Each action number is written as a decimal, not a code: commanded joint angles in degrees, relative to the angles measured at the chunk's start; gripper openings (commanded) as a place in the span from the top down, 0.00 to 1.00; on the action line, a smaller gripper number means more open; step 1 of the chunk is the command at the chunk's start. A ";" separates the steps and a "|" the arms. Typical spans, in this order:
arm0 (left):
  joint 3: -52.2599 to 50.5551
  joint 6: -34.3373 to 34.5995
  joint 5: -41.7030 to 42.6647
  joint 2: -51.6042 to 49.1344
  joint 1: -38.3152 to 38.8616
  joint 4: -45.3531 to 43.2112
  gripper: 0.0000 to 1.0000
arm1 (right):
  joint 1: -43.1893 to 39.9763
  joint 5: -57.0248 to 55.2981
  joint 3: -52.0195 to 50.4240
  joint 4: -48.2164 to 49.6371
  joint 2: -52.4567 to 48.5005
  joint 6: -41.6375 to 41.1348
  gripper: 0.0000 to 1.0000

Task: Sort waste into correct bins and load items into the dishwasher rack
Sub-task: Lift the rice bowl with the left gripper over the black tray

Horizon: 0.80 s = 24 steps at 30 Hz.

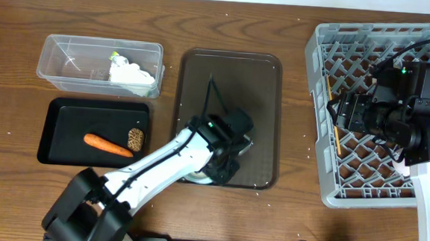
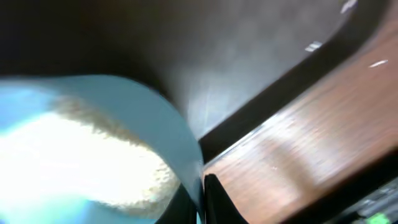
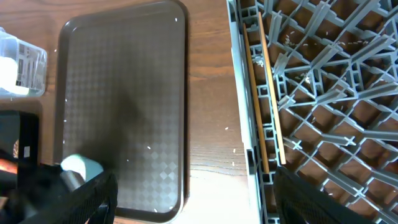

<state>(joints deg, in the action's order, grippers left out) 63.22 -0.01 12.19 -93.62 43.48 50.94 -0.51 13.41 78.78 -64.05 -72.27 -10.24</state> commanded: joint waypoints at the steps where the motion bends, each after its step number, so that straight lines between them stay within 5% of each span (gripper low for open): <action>1: 4.52 -0.02 1.70 3.54 -1.92 0.92 0.94 | 0.59 -0.09 0.55 -0.04 -0.07 0.22 0.27; 16: 5.75 0.00 7.34 10.01 -25.35 6.05 0.94 | 0.57 -0.09 0.55 -0.28 -0.07 0.22 0.26; 24: 5.33 -3.52 24.22 15.50 -48.59 5.84 0.94 | 0.59 -0.09 0.55 -0.28 -0.07 0.20 0.26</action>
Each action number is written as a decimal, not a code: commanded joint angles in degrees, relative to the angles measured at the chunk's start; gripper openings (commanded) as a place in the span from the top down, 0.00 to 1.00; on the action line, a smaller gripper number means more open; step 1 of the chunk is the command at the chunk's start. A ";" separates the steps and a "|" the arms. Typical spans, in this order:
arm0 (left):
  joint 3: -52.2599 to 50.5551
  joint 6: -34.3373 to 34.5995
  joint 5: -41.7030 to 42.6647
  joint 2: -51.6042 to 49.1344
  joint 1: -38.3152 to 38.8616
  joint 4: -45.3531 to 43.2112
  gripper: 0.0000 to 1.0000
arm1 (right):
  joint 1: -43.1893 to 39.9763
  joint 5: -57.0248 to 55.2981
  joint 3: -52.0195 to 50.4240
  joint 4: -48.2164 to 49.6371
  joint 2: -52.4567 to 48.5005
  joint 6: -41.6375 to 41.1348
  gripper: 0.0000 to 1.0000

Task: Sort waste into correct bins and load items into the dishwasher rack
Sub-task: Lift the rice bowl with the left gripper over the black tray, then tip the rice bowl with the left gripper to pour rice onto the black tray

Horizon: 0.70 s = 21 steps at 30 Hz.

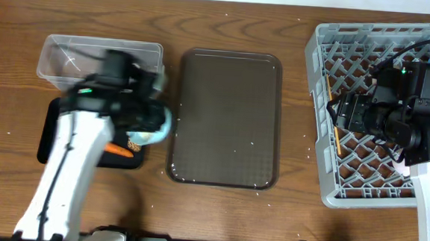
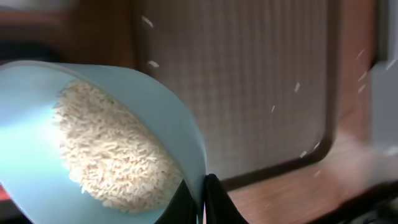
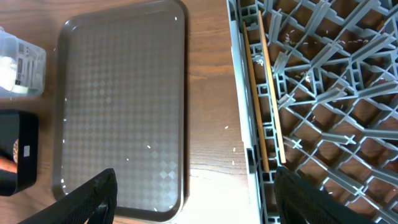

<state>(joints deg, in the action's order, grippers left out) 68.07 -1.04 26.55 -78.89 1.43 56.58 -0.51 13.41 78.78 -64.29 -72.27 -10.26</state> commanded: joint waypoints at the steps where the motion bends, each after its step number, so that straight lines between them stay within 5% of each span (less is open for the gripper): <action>1: 0.22 -3.21 12.46 0.50 -9.31 0.15 0.93 | 0.59 -0.09 0.52 -0.09 -0.07 0.22 0.26; 7: -2.73 -8.94 28.55 -4.02 -23.12 -0.31 0.94 | 0.59 -0.09 0.55 -0.39 -0.07 0.22 0.26; 15: -12.41 -17.09 46.56 -10.91 -29.90 -9.11 0.94 | 0.59 -0.07 0.55 -0.76 -0.07 0.22 0.26; 21: -17.70 -17.86 51.04 -11.69 -34.93 -17.07 0.94 | 0.59 -0.09 0.55 -2.14 -0.07 0.24 0.26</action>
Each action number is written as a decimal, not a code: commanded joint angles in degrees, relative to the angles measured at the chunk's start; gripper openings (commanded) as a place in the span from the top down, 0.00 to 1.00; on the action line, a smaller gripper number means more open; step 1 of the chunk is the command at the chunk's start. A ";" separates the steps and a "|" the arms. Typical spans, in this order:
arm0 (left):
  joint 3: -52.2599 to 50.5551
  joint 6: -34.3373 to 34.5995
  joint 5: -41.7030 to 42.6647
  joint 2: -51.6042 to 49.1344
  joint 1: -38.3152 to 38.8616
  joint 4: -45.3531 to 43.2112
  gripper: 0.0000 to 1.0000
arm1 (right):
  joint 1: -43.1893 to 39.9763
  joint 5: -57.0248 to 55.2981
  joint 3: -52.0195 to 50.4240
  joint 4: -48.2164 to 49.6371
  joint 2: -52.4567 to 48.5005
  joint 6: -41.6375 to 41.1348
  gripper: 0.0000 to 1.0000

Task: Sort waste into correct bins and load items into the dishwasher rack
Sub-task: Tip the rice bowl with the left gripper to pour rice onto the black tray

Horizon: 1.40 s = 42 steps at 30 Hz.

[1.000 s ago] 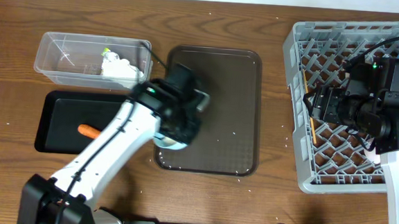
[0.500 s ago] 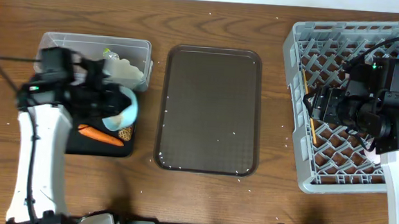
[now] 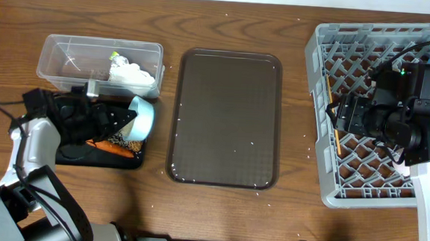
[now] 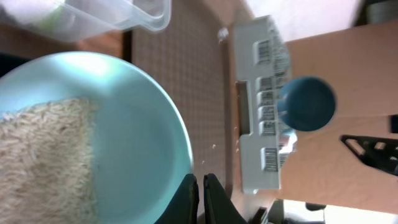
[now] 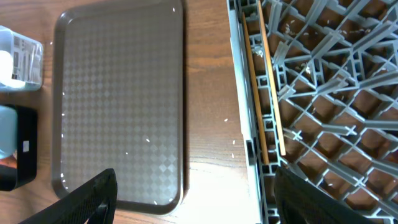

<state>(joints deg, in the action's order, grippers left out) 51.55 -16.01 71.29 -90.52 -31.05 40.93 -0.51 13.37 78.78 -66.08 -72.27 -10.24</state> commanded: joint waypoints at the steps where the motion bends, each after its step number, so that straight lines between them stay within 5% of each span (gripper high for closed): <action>1: -1.38 -3.32 6.34 -0.07 -3.39 -1.75 0.94 | 0.59 -0.04 0.55 -0.39 -0.07 0.22 0.26; 15: -1.42 -4.11 12.04 -0.07 -9.40 -1.25 0.94 | 0.59 -0.04 0.55 0.72 -0.07 0.22 0.26; 20: -1.42 -4.09 10.80 -0.07 -7.65 -1.18 0.83 | 0.59 -0.04 0.55 0.81 -0.07 0.20 0.25; 21: -1.42 -4.07 9.14 -0.04 -7.06 -1.14 0.76 | 0.59 -0.04 0.55 0.83 -0.07 0.20 0.25; 27: -1.42 2.16 -14.86 0.00 -0.66 -1.20 0.76 | 0.59 -0.04 0.52 0.96 -0.07 0.20 0.25; 33: -1.29 14.97 -30.34 2.10 7.80 -8.68 0.76 | 0.59 -0.02 0.55 1.62 -0.07 0.15 0.25; 42: -0.96 23.89 -59.39 8.46 23.65 -15.85 0.71 | 0.59 -0.02 0.55 2.95 -0.07 -0.07 0.24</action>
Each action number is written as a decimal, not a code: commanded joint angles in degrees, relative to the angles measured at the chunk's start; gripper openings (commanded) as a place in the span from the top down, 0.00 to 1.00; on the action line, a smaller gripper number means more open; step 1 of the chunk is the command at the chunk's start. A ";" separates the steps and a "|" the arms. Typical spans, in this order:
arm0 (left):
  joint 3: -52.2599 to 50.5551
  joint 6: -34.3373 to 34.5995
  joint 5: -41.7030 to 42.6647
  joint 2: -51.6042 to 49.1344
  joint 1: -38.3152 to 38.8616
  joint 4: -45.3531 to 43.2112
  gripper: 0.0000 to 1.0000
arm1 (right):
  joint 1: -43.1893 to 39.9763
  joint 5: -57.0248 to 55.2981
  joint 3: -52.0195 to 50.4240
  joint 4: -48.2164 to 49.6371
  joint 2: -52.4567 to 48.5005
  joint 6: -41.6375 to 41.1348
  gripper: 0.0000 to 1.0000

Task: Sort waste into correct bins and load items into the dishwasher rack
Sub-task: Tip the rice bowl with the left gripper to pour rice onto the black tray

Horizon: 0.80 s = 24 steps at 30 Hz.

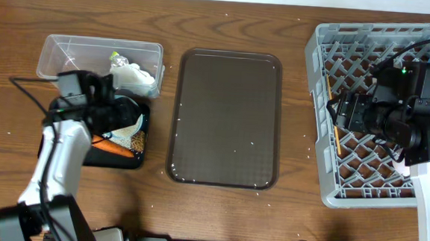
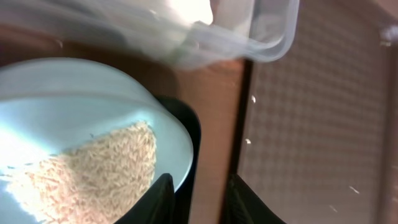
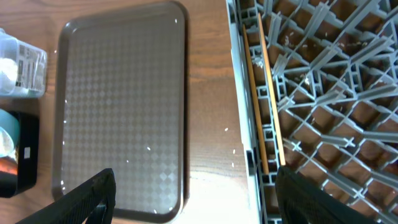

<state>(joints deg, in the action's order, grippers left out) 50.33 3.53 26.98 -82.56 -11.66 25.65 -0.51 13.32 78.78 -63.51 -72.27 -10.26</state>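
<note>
A light blue bowl (image 2: 74, 106) with rice (image 2: 93, 168) in it sits tilted over the right end of the black tray (image 1: 66, 115). My left gripper (image 2: 199, 202) is at the bowl's rim. Its fingers (image 2: 160, 200) stand apart, open, with the rim just inside the left one. From overhead, the left gripper (image 1: 119, 118) hangs over the black tray, and some rice (image 1: 128, 134) lies beside the carrot (image 1: 109, 147). My right gripper (image 3: 193, 190) is open and empty at the left edge of the grey dishwasher rack (image 3: 323, 93).
A clear bin (image 1: 76, 60) holding white waste (image 1: 132, 74) stands behind the black tray. The brown serving tray (image 1: 226, 117) lies mid-table. A wooden stick (image 3: 264, 81) lies in the rack, and a blue cup is at its far right.
The left gripper was shut on the bowl's rim; now its fingers are apart. The left arm has shifted over the black tray and the bowl is less steeply tilted. The right arm has barely moved.
My left gripper was first shut on the bowl of rice at the front of the brown tray. Then it held the bowl at the black tray's right end. Then the bowl was tipped on its side there. Now the fingers have opened at the rim.
</note>
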 commanded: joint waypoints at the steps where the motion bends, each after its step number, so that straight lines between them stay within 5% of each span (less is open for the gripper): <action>1: 0.26 4.68 -18.01 0.22 6.10 -0.74 0.71 | 0.59 0.02 0.52 0.55 -0.07 -0.04 0.24; 9: 0.24 17.49 -40.46 -1.66 15.32 -0.55 0.71 | 0.59 0.02 0.52 0.92 -0.07 -0.02 0.24; 24: 0.24 18.27 -38.07 -5.22 15.65 -7.80 0.71 | 0.59 0.00 0.15 1.05 -0.07 0.00 0.23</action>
<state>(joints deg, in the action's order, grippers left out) 50.33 21.04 -11.27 -86.30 3.86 18.63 -0.51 13.32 78.78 -62.70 -72.27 -10.26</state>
